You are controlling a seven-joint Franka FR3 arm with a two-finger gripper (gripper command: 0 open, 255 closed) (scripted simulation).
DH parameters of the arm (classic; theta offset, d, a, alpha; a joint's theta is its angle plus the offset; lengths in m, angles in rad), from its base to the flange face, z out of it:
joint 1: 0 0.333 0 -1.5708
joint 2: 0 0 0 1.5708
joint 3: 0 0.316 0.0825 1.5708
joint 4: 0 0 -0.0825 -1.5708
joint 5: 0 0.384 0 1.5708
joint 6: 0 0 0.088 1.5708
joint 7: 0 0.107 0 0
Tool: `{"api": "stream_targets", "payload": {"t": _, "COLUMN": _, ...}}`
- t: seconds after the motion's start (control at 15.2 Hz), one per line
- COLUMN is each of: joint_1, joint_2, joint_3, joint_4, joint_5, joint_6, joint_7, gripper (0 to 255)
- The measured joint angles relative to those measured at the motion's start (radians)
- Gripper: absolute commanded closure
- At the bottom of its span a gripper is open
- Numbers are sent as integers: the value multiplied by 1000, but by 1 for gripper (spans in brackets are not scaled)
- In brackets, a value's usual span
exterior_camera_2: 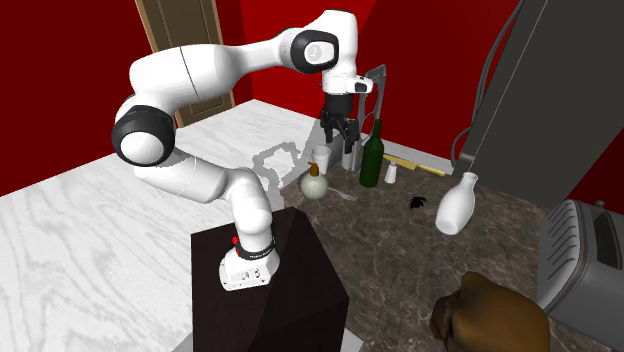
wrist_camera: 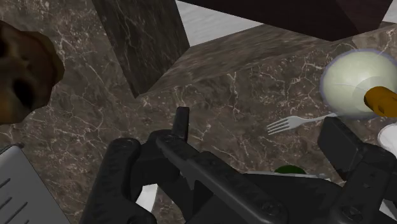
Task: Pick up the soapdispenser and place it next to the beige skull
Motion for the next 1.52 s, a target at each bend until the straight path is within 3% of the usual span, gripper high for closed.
{"api": "stream_targets", "payload": {"t": 0.26, "joint_1": 16, "joint_2": -15, "joint_3": 33, "joint_4": -55, "joint_5": 26, "joint_6": 39, "joint_7": 33, "gripper": 0}}
{"api": "stream_targets", "payload": {"t": 0.99, "joint_1": 112, "joint_2": 11, "joint_3": 218, "joint_4": -271, "joint_5": 164, "joint_6": 286, "joint_7": 197, "gripper": 0}}
{"api": "stream_targets", "payload": {"t": 1.52, "joint_1": 178, "joint_2": 145, "joint_3": 379, "joint_4": -339, "joint_5": 253, "joint_6": 499, "joint_7": 324, "gripper": 0}}
